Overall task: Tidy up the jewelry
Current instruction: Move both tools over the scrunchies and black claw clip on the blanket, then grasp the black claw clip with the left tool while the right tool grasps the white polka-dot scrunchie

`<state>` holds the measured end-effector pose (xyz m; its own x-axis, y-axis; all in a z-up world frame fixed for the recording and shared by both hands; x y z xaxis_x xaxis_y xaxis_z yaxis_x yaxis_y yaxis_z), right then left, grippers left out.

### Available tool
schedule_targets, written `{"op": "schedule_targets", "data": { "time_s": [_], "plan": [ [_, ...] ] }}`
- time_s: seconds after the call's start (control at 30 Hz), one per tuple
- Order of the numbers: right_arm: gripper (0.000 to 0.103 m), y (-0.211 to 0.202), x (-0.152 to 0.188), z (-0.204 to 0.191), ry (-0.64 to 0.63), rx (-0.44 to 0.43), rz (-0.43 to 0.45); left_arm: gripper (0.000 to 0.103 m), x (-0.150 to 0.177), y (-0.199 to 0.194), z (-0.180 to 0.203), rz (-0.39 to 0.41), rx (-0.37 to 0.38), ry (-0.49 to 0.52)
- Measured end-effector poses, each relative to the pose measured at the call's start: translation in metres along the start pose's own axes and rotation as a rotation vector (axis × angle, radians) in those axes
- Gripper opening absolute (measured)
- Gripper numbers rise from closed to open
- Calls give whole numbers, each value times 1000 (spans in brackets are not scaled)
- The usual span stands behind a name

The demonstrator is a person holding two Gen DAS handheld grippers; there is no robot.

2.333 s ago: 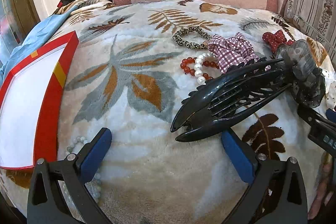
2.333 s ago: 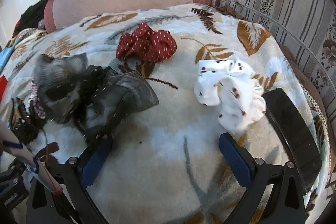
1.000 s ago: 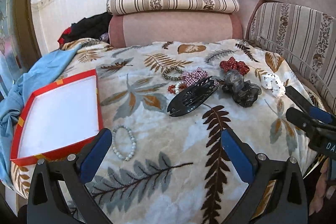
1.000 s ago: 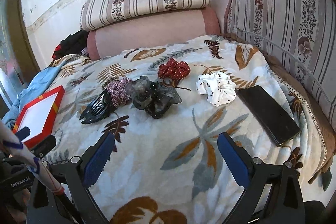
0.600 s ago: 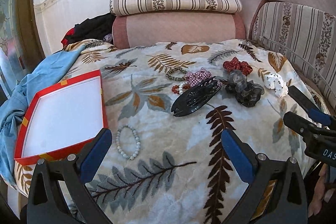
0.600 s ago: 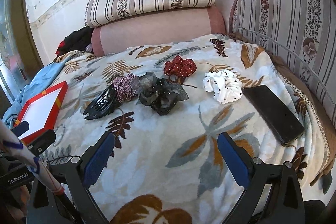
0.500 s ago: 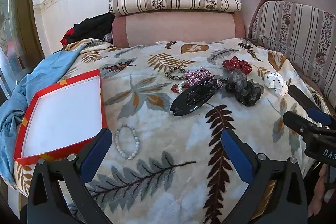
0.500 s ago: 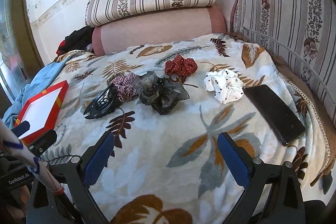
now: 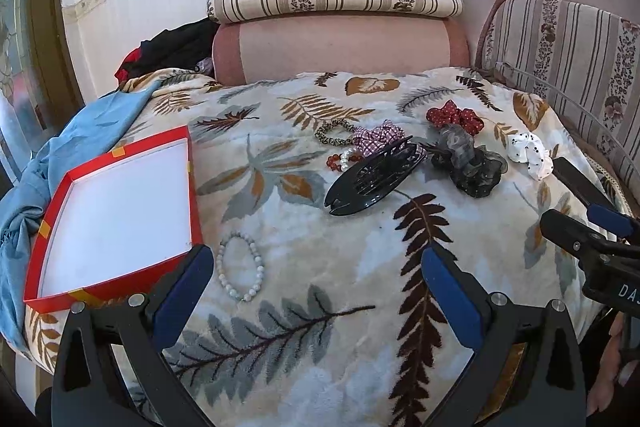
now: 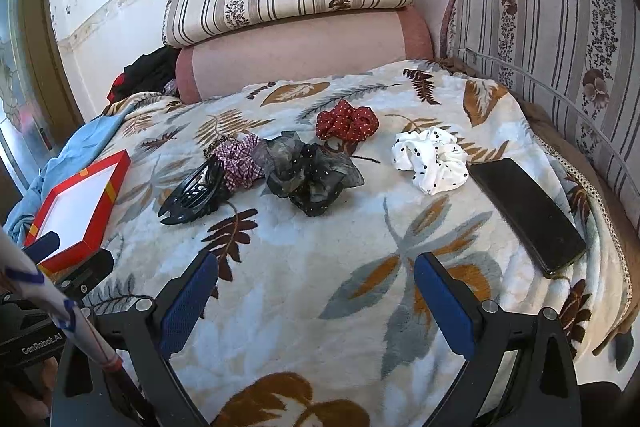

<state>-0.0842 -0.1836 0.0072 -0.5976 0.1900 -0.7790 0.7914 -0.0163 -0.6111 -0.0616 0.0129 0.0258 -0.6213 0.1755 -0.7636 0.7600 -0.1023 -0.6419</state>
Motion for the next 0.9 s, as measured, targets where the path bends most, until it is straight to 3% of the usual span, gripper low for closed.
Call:
{"op": "schedule_targets", "data": {
  "time_s": [0.5, 0.7, 0.9],
  "plan": [
    [99, 4, -13, 2, 6, -14, 4, 103, -8, 17, -12, -5, 4, -10],
    [87, 14, -28, 7, 22, -38, -7, 103, -21, 37, -25, -20, 24, -32],
    [84, 26, -50, 21, 72, -69, -18, 103, -31, 53, -13, -24, 123, 12]
  ]
}}
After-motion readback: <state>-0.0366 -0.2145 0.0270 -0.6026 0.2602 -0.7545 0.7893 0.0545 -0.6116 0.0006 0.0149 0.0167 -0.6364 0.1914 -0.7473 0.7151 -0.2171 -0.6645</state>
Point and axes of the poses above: each gripper's, at about its wrist camera, not at the fingertips, and y roughly the way its jaws point, z to its right, x to its underside, the point moved 8 cm from there along y, roughly the way its jaws point, and after that the axes turned 2 degrees about y, right-handed, at the moved point
